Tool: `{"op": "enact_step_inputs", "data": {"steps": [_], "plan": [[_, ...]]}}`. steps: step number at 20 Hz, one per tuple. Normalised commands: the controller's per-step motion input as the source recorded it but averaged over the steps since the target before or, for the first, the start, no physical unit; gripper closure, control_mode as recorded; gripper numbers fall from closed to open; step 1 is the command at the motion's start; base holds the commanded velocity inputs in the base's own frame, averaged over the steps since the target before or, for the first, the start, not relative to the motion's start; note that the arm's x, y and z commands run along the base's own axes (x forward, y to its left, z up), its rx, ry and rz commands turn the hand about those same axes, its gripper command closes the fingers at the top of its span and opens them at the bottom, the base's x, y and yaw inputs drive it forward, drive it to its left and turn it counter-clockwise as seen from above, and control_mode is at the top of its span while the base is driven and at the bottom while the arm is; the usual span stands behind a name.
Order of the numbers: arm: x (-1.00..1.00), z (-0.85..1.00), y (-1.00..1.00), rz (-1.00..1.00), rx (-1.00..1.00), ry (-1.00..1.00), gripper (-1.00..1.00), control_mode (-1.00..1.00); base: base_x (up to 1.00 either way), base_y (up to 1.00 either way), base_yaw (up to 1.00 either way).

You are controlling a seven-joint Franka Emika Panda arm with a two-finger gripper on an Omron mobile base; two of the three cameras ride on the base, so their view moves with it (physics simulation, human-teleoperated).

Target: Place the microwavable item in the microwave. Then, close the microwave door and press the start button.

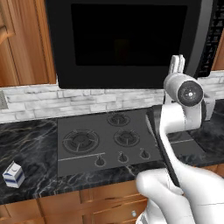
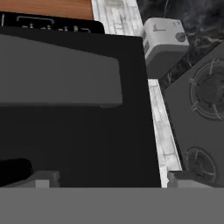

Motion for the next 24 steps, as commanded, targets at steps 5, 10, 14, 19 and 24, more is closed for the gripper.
{"op": "enact_step_inputs", "data": {"steps": [5, 10, 14, 19, 24], "plan": [[0.65, 0.01, 0.0, 0.15, 0.05, 0.0, -1.0, -1.0, 0.0, 0.0, 0.0], [0.47, 0.02, 0.0, 0.14, 0.03, 0.01, -1.0, -1.0, 0.0, 0.0, 0.0], [0.22, 0.03, 0.01, 0.09, 0.0, 0.04, -1.0, -1.0, 0.0, 0.0, 0.0], [0.11, 0.01, 0.16, 0.05, 0.0, 0.09, -1.0, -1.0, 0.0, 0.0, 0.0], [0.4, 0.0, 0.26, 0.05, 0.0, 0.16, -1.0, -1.0, 0.0, 0.0, 0.0]]}}
